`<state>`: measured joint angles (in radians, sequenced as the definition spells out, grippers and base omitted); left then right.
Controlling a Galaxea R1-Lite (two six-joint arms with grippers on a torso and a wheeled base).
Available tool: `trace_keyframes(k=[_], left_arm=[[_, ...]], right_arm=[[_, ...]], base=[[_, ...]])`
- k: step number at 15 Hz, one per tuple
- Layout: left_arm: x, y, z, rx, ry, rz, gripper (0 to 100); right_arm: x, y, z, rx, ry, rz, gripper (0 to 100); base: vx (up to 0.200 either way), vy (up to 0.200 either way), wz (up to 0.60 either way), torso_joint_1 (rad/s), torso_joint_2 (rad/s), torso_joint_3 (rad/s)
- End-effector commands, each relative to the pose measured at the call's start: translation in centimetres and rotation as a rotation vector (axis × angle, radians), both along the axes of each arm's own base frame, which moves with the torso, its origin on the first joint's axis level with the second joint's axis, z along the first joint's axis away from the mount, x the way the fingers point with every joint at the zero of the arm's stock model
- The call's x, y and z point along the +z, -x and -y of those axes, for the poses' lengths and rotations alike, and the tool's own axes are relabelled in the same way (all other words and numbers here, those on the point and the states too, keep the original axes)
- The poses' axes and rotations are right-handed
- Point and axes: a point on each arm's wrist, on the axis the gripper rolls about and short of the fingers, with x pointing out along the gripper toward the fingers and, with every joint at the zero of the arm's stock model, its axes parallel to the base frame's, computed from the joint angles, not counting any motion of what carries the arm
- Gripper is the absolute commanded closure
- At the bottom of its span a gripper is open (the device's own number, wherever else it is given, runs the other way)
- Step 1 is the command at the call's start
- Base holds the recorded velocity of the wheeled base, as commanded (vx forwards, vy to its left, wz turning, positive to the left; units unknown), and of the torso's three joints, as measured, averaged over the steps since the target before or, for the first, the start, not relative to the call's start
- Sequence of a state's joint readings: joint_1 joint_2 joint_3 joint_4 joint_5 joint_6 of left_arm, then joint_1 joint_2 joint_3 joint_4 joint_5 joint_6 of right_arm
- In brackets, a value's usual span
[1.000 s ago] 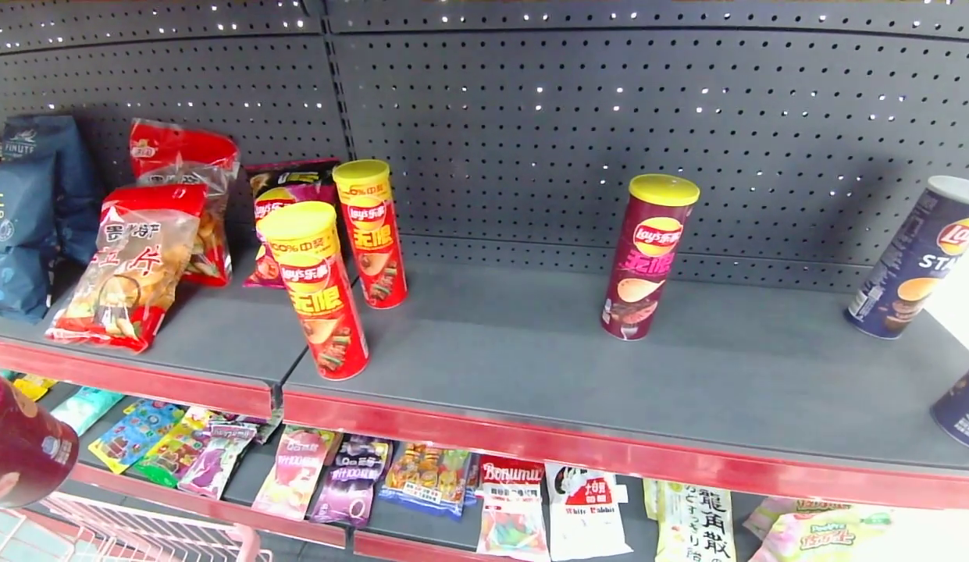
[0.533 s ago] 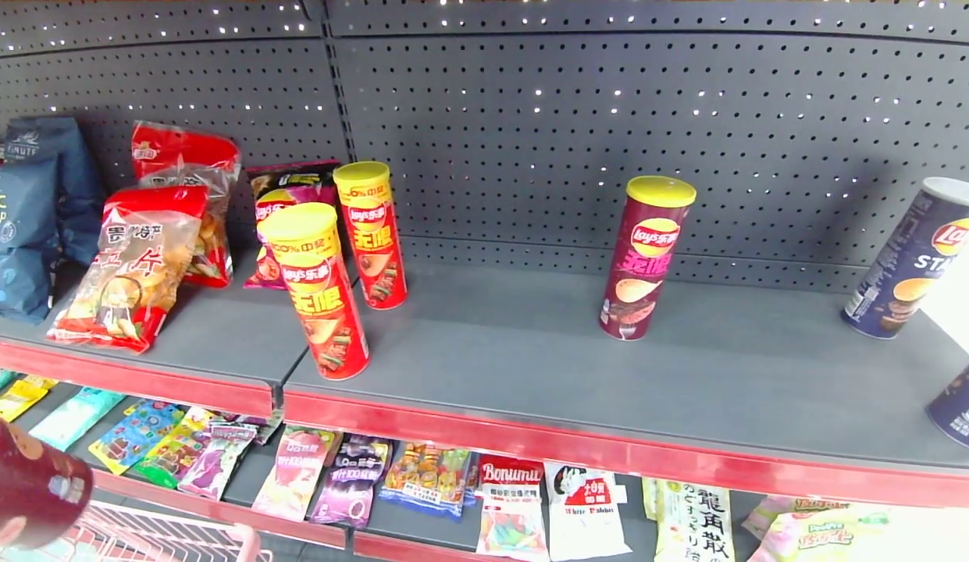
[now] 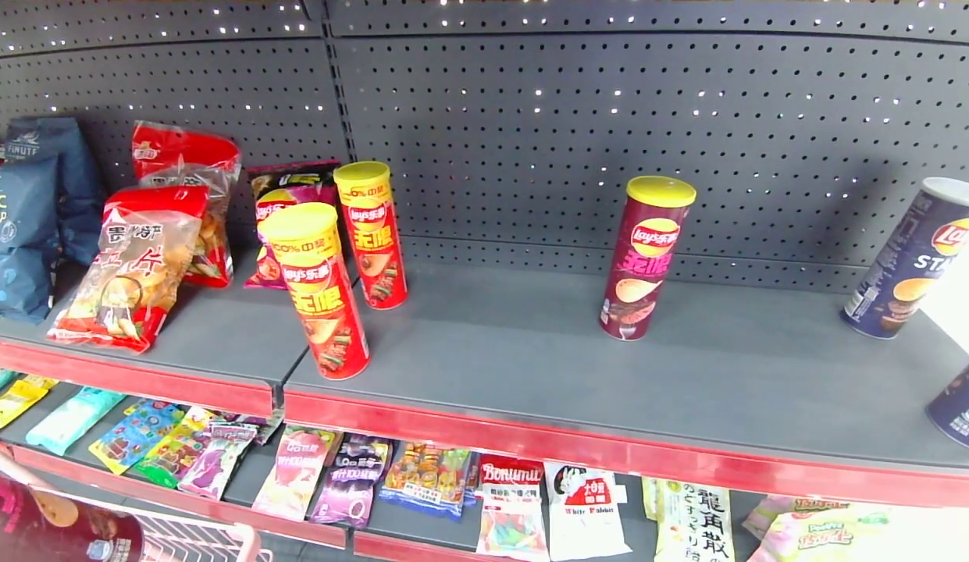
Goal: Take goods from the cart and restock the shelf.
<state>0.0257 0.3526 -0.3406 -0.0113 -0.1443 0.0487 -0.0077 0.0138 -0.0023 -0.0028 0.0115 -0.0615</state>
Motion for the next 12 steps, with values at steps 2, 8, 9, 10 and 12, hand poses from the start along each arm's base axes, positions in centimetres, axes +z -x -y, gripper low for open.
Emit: trace_keyframes(k=[2, 8, 9, 10, 12], left_arm=[[3.6, -0.8, 0.0, -0.006, 0.02, 0.036, 100], [4.8, -1.6, 0.0, -0.006, -0.052, 0.012, 100], [4.8, -1.7, 0.0, -0.006, -0.08, 0.01, 100], [4.7, -1.7, 0.0, -0.007, -0.086, 0.008, 100], [4.9, -1.6, 0.0, -0.007, -0.086, 0.014, 100]], right_arm=[[0.0, 0.1, 0.0, 0.007, -0.003, 0.021, 0], [14.7, -8.7, -1.3, 0.309, -0.03, -0.147, 0], [13.7, -10.5, -2.5, 0.442, 0.043, -0.214, 0], [13.4, -12.3, -3.6, 0.514, 0.052, -0.26, 0], [12.8, -16.3, -5.1, 0.53, 0.056, -0.285, 0]], base=[[0.0, 0.0, 0.0, 0.0, 0.0, 0.0], [0.0, 0.0, 0.0, 0.0, 0.0, 0.0], [0.0, 0.0, 0.0, 0.0, 0.0, 0.0], [0.0, 0.0, 0.0, 0.0, 0.0, 0.0], [0.0, 0.0, 0.0, 0.0, 0.0, 0.0]])
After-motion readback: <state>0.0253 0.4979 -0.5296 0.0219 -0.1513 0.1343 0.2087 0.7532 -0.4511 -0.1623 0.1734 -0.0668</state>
